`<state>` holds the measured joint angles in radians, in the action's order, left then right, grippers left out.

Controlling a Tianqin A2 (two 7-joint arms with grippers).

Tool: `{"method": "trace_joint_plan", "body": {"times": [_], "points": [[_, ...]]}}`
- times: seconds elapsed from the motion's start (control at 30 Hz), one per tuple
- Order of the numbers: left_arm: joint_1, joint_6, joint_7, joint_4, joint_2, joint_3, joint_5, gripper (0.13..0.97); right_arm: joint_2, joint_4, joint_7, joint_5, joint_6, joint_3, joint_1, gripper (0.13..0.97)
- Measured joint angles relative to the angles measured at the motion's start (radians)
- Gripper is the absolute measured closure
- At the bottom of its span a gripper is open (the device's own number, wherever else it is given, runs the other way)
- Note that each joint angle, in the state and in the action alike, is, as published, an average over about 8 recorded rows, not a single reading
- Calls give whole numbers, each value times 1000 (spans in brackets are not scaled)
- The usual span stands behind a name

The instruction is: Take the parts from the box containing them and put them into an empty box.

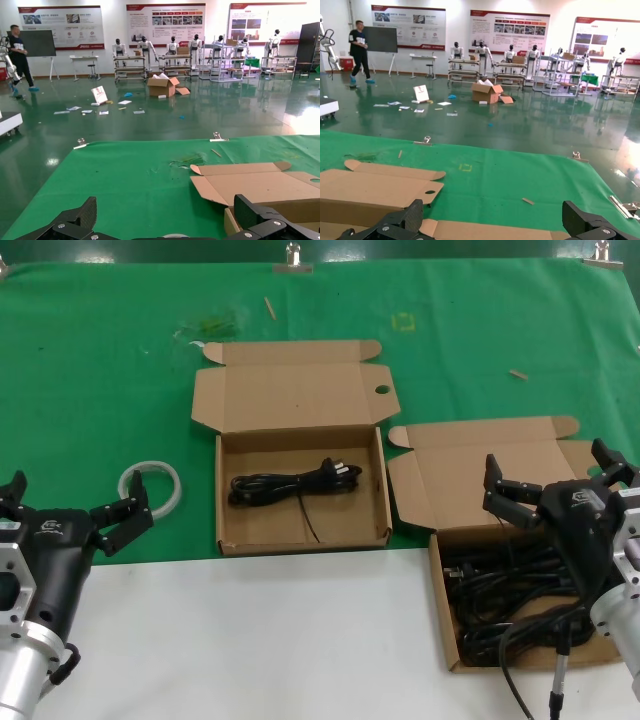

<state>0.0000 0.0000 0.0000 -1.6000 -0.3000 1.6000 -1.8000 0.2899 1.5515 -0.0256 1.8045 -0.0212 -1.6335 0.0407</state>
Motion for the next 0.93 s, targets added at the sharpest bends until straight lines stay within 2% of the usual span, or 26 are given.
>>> {"method": "trace_joint_plan", "body": {"times": [0.93], "points": [[0, 0, 0, 0, 0, 0, 0, 132, 0, 0, 0, 0, 0, 0, 0, 129]]}}
